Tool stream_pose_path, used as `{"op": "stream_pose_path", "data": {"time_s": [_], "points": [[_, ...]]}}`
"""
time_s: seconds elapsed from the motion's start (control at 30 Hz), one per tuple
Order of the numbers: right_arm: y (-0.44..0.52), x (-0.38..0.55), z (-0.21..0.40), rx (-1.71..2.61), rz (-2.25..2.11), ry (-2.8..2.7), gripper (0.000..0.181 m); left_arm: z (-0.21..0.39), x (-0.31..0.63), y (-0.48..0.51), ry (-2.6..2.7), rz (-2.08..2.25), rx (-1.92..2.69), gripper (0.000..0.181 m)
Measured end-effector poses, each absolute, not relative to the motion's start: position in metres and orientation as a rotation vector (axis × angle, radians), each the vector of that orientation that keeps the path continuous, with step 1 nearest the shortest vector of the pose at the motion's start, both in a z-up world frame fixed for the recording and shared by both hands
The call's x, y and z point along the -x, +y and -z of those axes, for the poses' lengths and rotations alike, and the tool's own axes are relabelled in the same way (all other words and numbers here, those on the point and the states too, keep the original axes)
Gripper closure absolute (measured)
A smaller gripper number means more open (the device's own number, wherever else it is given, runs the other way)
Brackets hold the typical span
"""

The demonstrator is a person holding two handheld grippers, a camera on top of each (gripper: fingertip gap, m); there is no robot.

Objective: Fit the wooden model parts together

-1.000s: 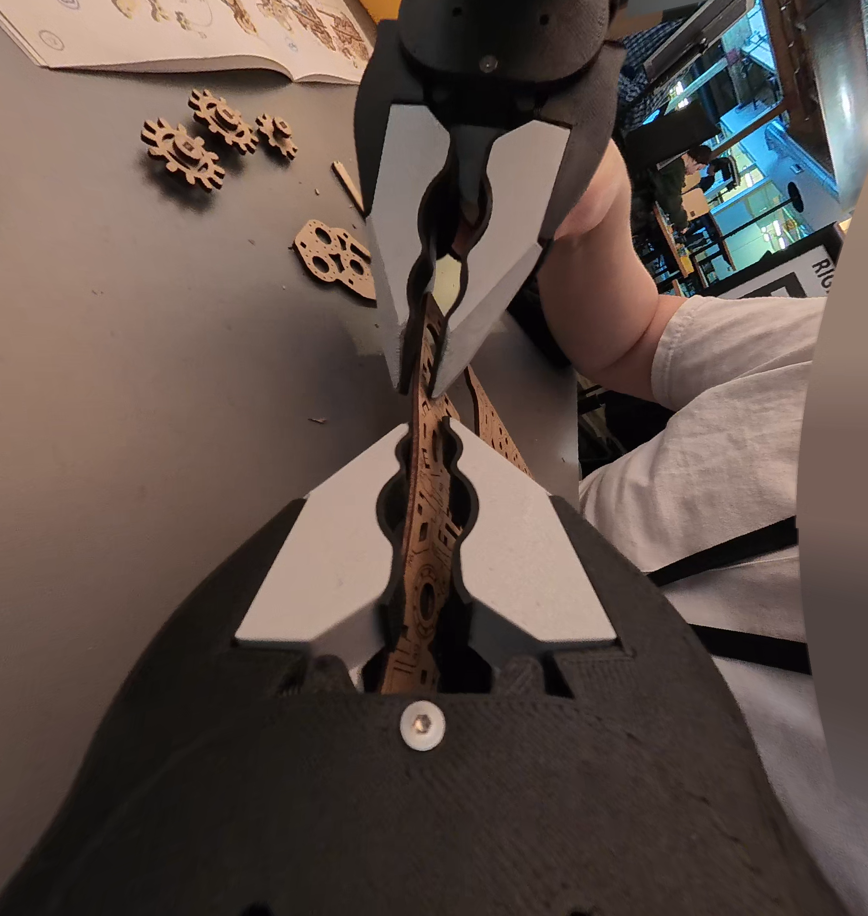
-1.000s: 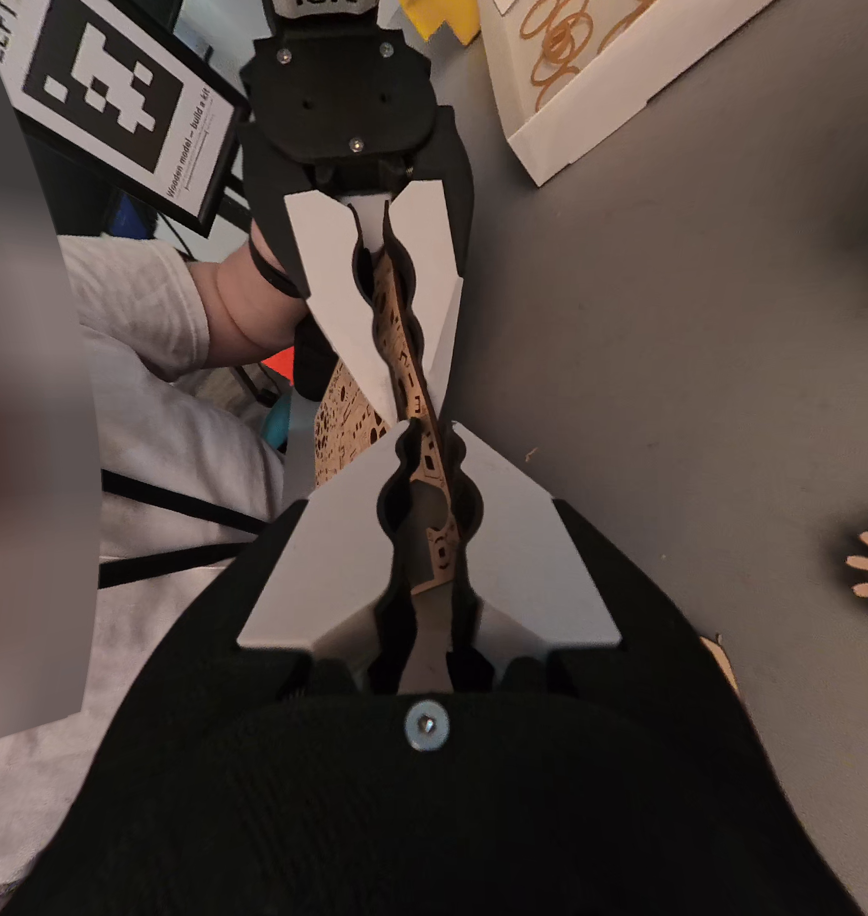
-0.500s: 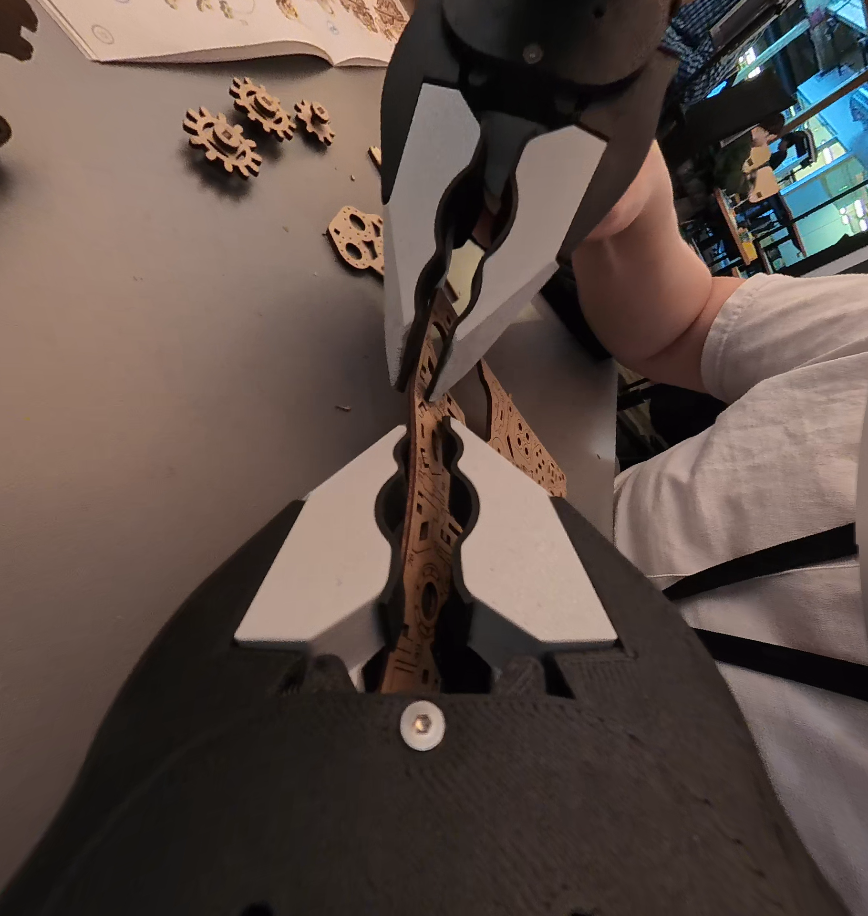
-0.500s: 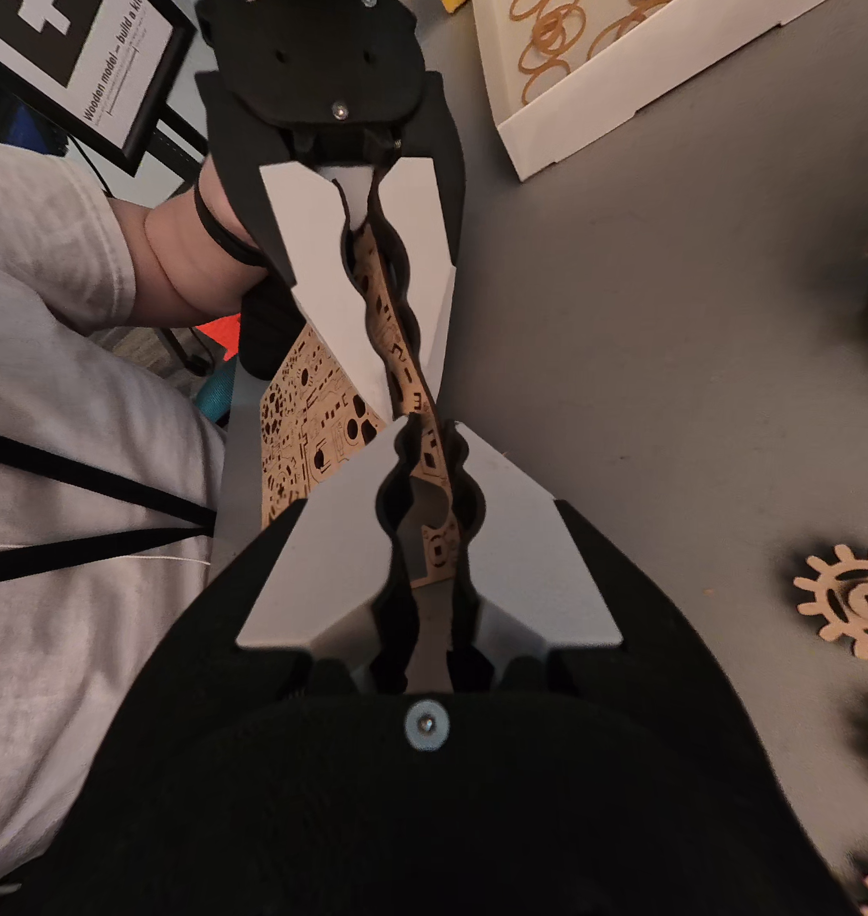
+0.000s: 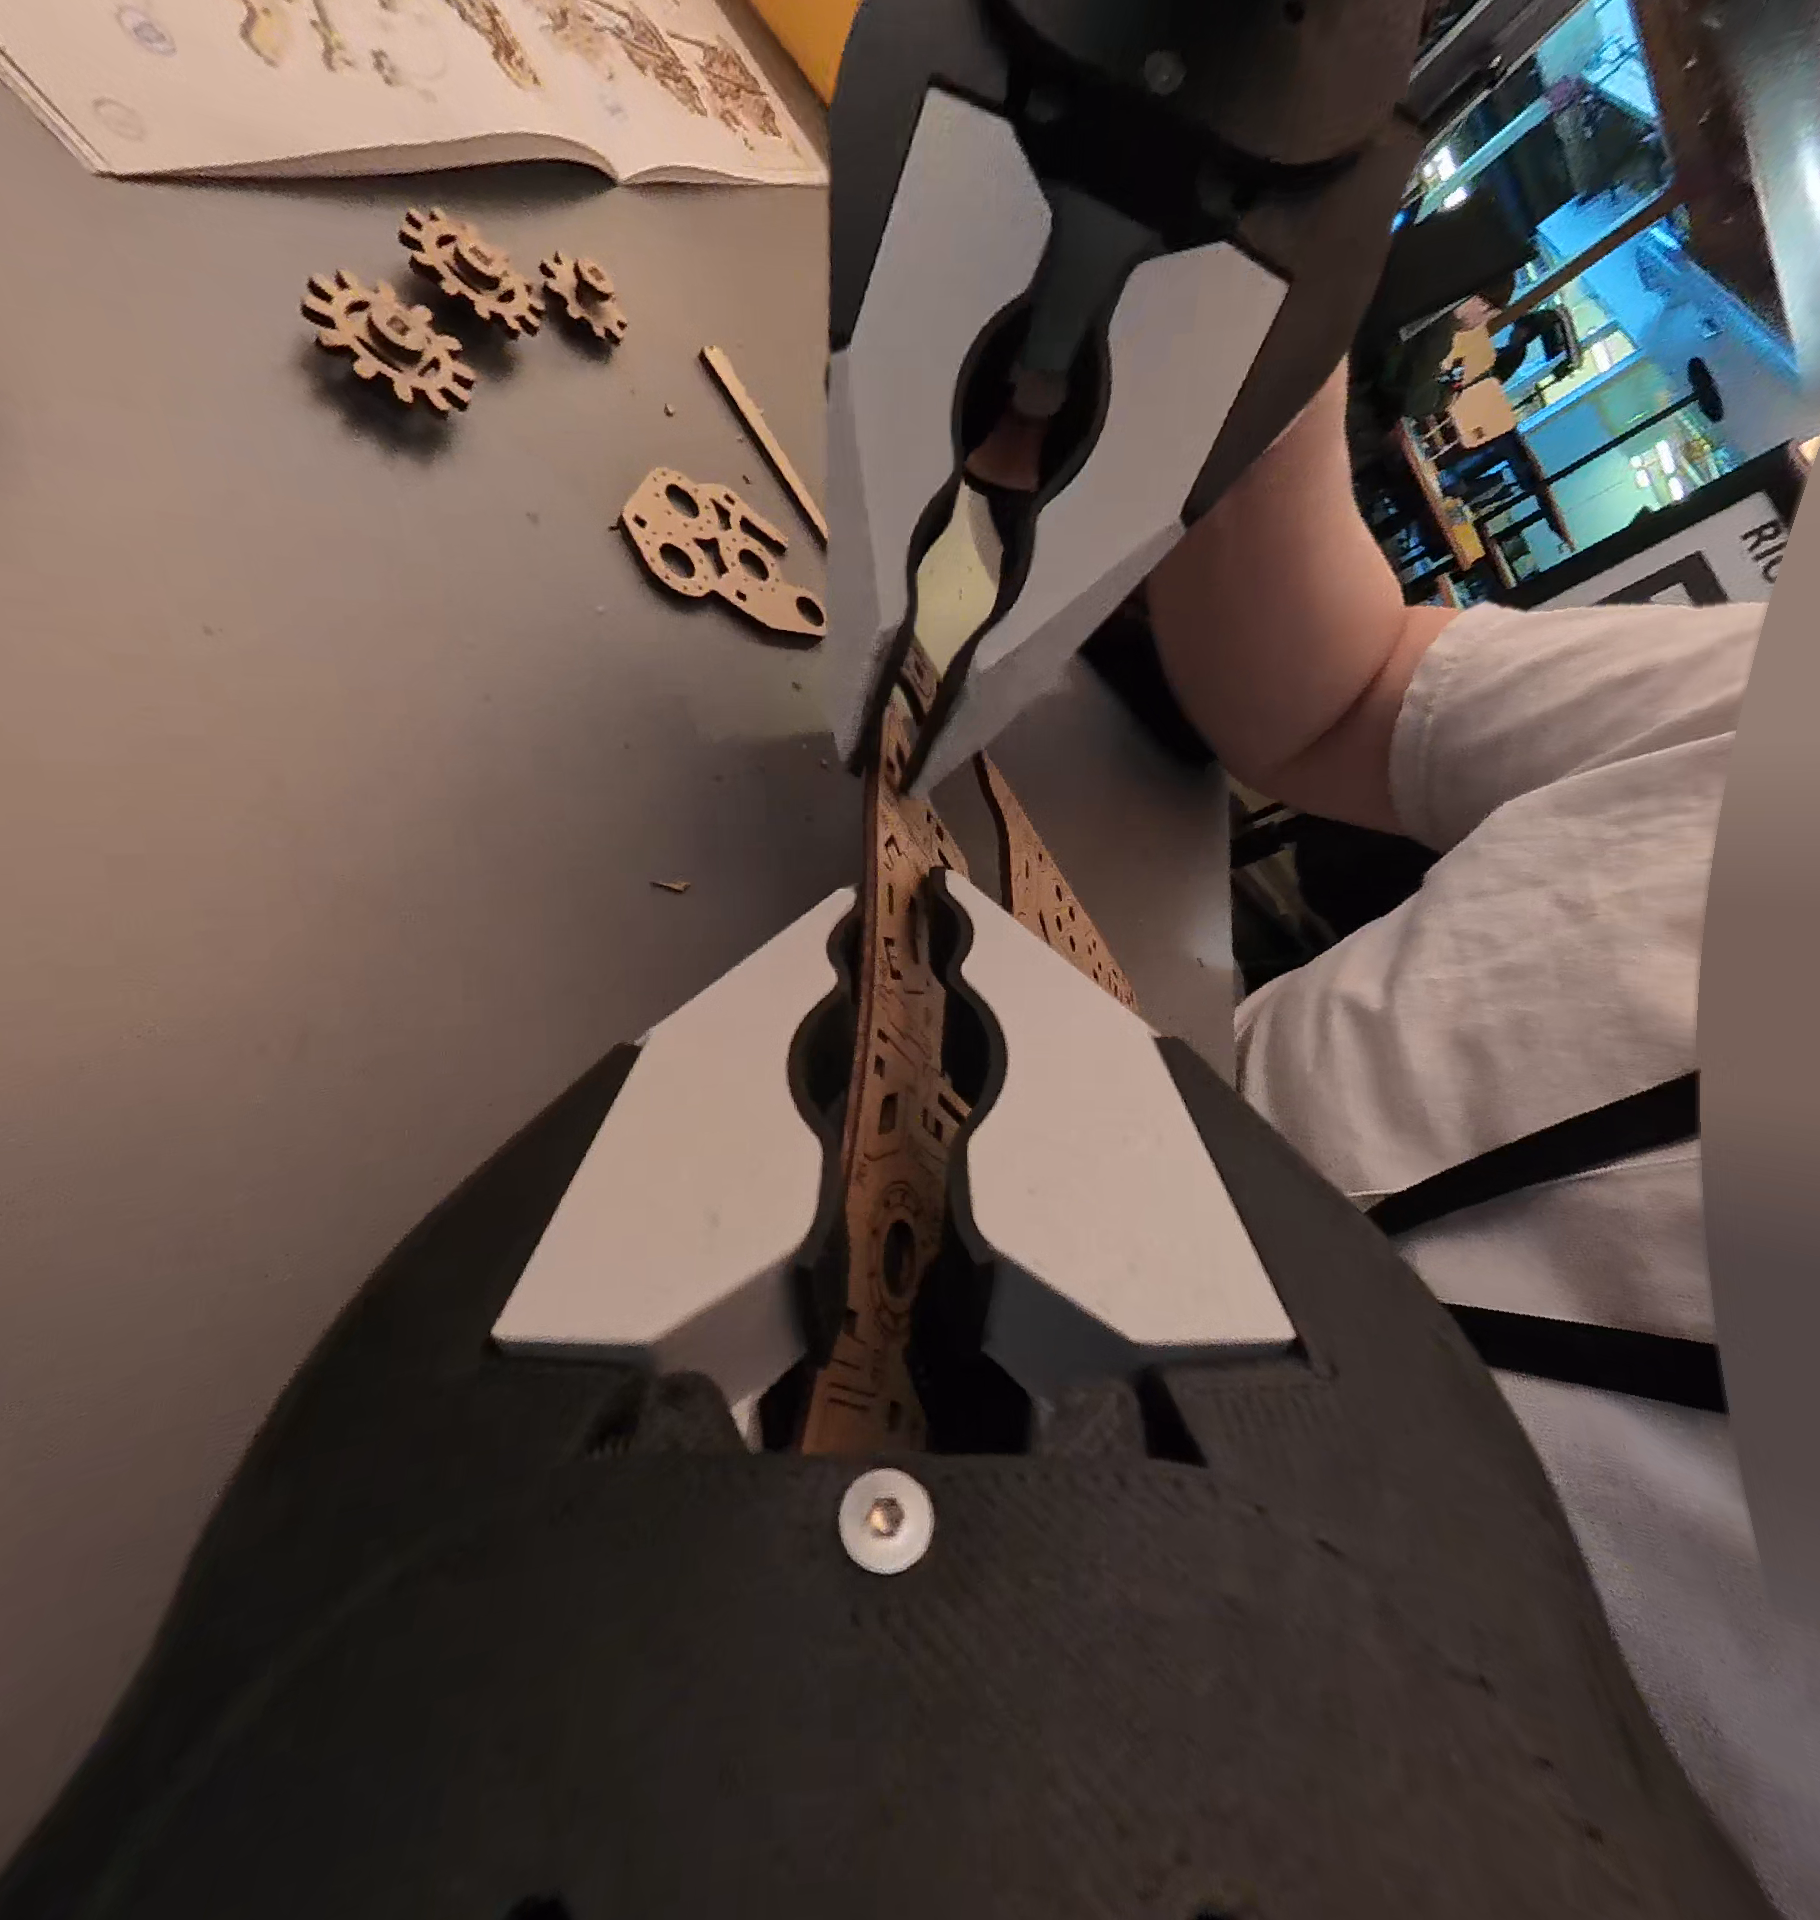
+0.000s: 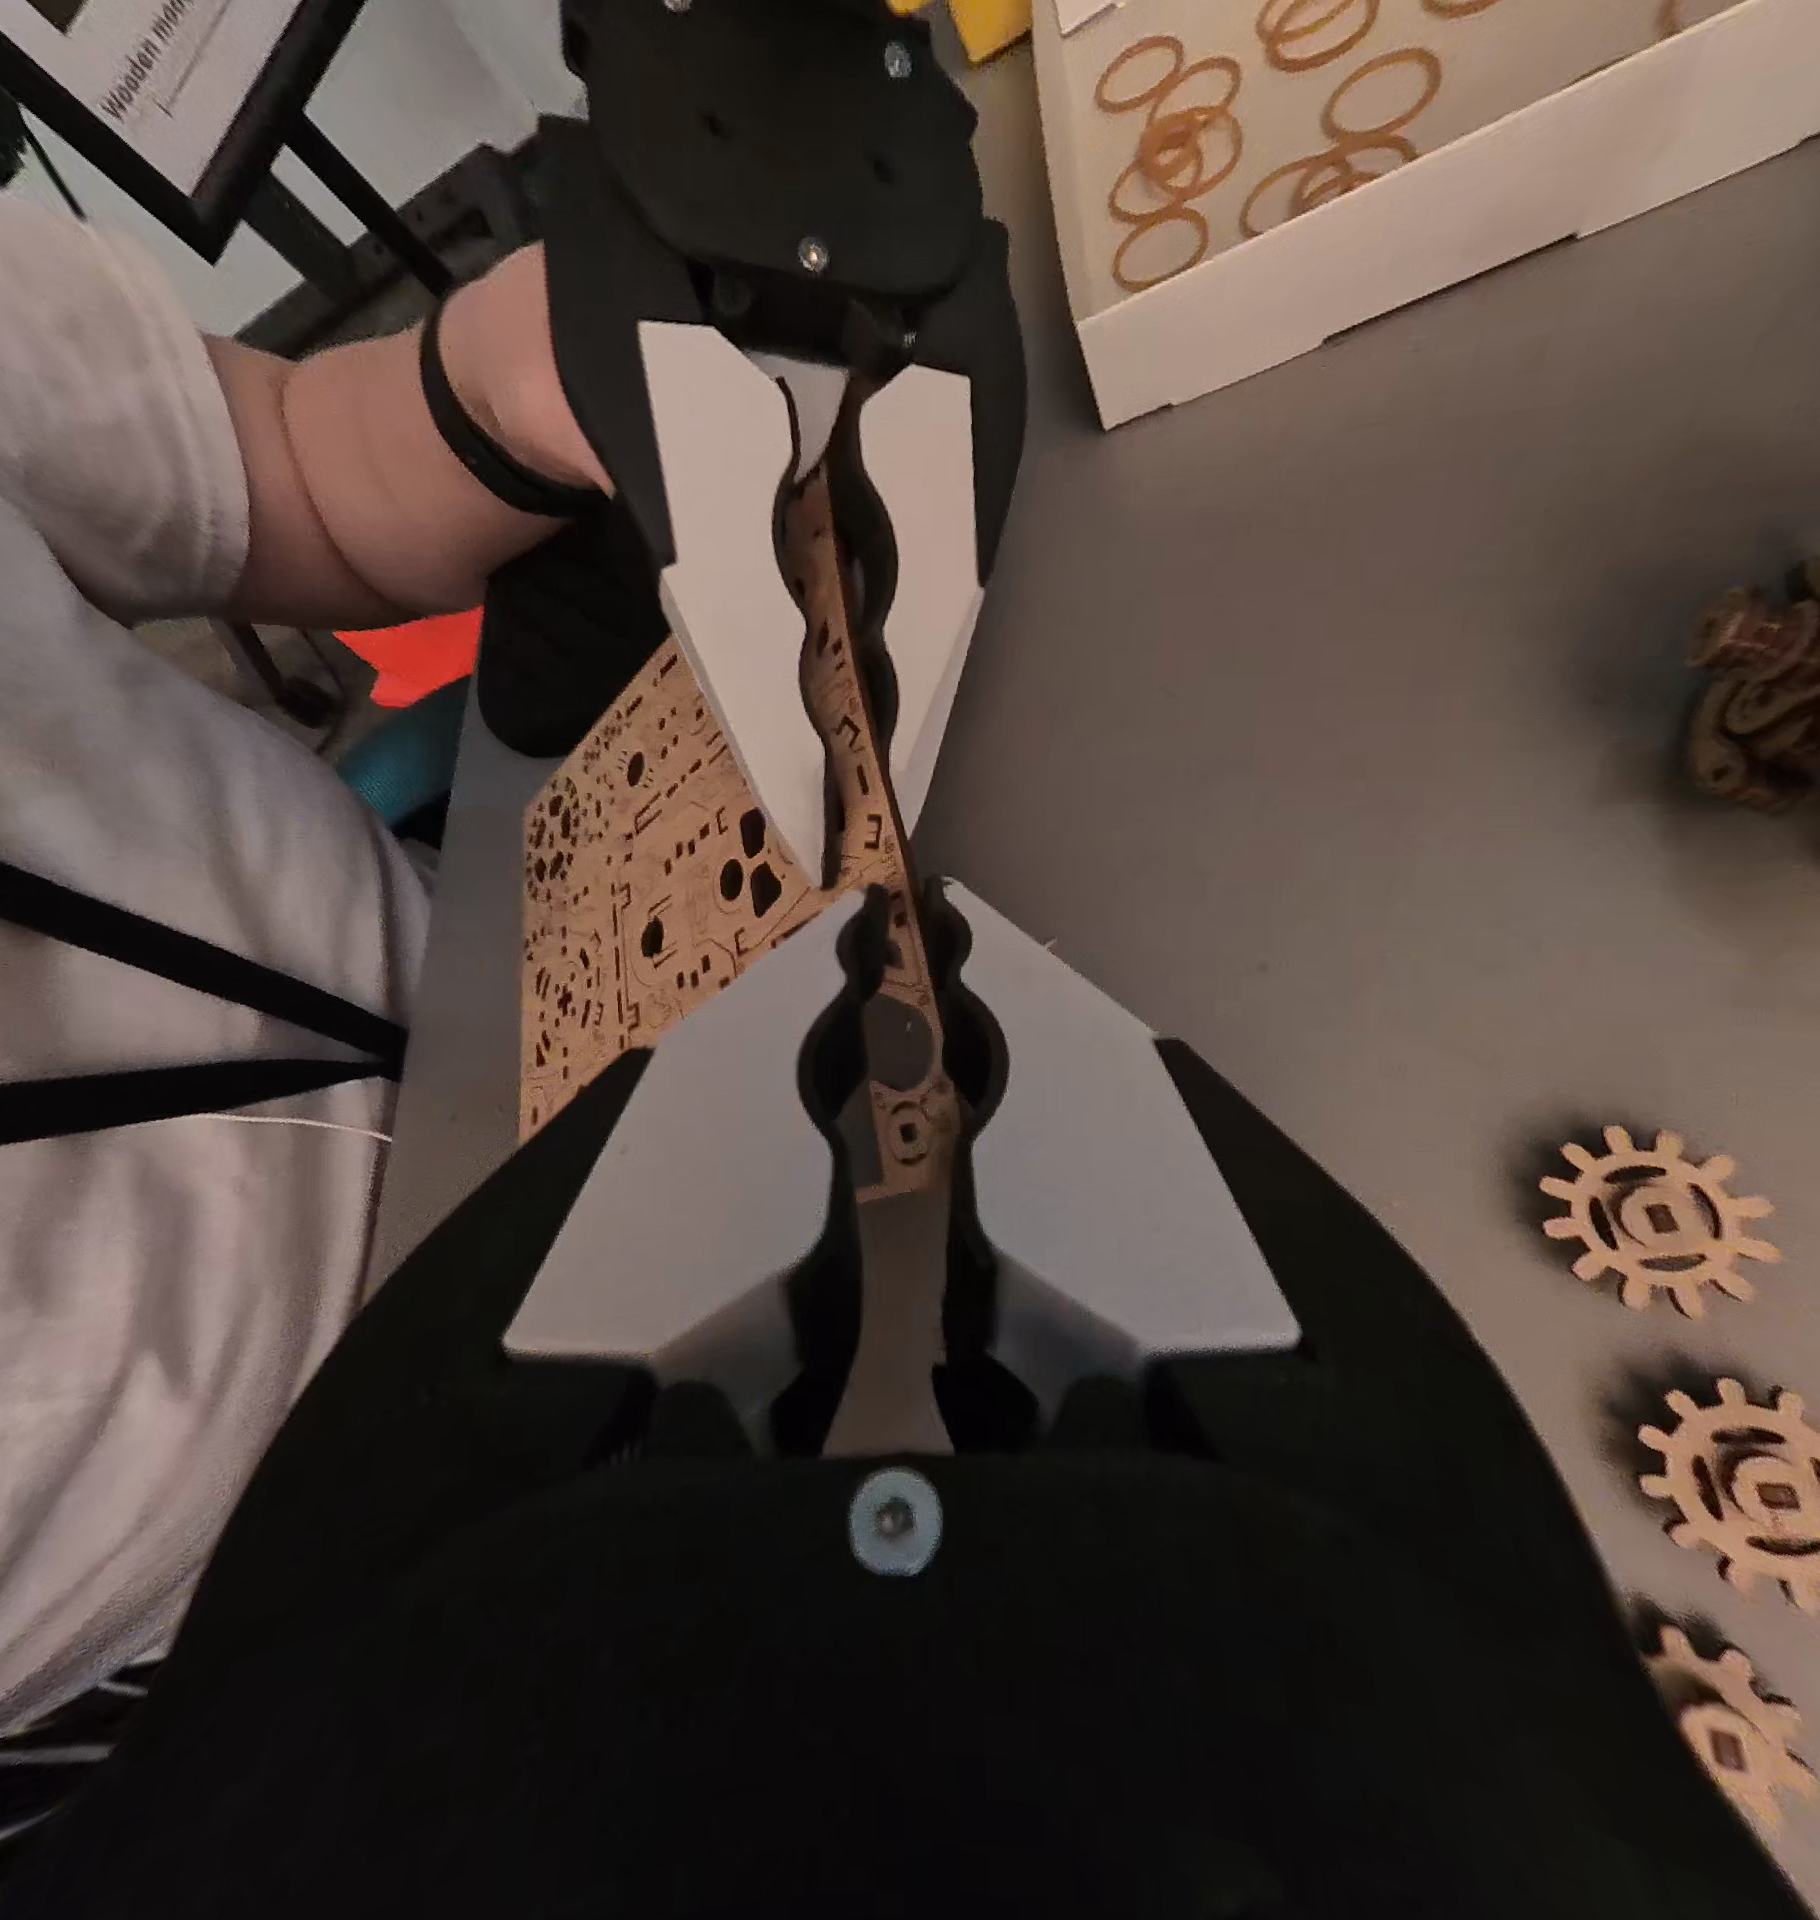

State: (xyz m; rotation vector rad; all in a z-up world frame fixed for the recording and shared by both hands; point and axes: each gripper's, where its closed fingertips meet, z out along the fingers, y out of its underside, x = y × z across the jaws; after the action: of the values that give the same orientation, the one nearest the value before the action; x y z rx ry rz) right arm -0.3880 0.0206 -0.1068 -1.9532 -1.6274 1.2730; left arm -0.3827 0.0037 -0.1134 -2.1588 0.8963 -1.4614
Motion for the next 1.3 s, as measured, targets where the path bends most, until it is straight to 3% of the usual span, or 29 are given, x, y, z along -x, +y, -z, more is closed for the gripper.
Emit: {"op": "stream_pose_path", "data": {"time_s": [0.1, 0.23, 0.57, 0.63, 0.93, 1.0, 1.03, 1.1, 1.17, 1.3], "points": [[0.024, 0.388, 0.096, 1.97, -1.376, -1.536, 0.176, 0.11, 0.384, 0.004, 0.895, 1.468, 2.147, 0.173], [0.021, 0.388, 0.106, 2.048, -1.384, -1.541, 0.162, 0.108, 0.383, 0.004, 0.907, 1.456, 2.136, 0.173], [0.013, 0.391, 0.096, 2.025, -1.608, -1.481, 0.176, 0.102, 0.383, 0.004, 0.89, 1.504, 2.103, 0.17], [0.016, 0.387, 0.1, 2.03, -1.576, -1.505, 0.176, 0.098, 0.394, 0.011, 0.867, 1.487, 2.105, 0.162], [0.017, 0.374, 0.108, 2.044, -1.471, -1.592, 0.175, 0.109, 0.415, 0.0, 0.799, 1.638, 2.266, 0.161], [0.016, 0.373, 0.106, 2.018, -1.474, -1.609, 0.175, 0.111, 0.411, -0.002, 0.78, 1.707, 2.268, 0.163], [0.014, 0.373, 0.105, 1.999, -1.479, -1.629, 0.175, 0.11, 0.407, -0.003, 0.774, 1.749, 2.252, 0.172], [0.013, 0.371, 0.108, 2.008, -1.438, -1.667, 0.171, 0.106, 0.402, -0.007, 0.766, 1.835, 2.226, 0.178], [0.017, 0.381, 0.098, 1.976, -1.479, -1.591, 0.149, 0.111, 0.399, -0.009, 0.808, 1.789, 2.247, 0.177], [0.011, 0.398, 0.103, 2.072, -1.477, -1.627, 0.151, 0.111, 0.396, -0.011, 0.844, 1.754, 2.239, 0.177]]}}
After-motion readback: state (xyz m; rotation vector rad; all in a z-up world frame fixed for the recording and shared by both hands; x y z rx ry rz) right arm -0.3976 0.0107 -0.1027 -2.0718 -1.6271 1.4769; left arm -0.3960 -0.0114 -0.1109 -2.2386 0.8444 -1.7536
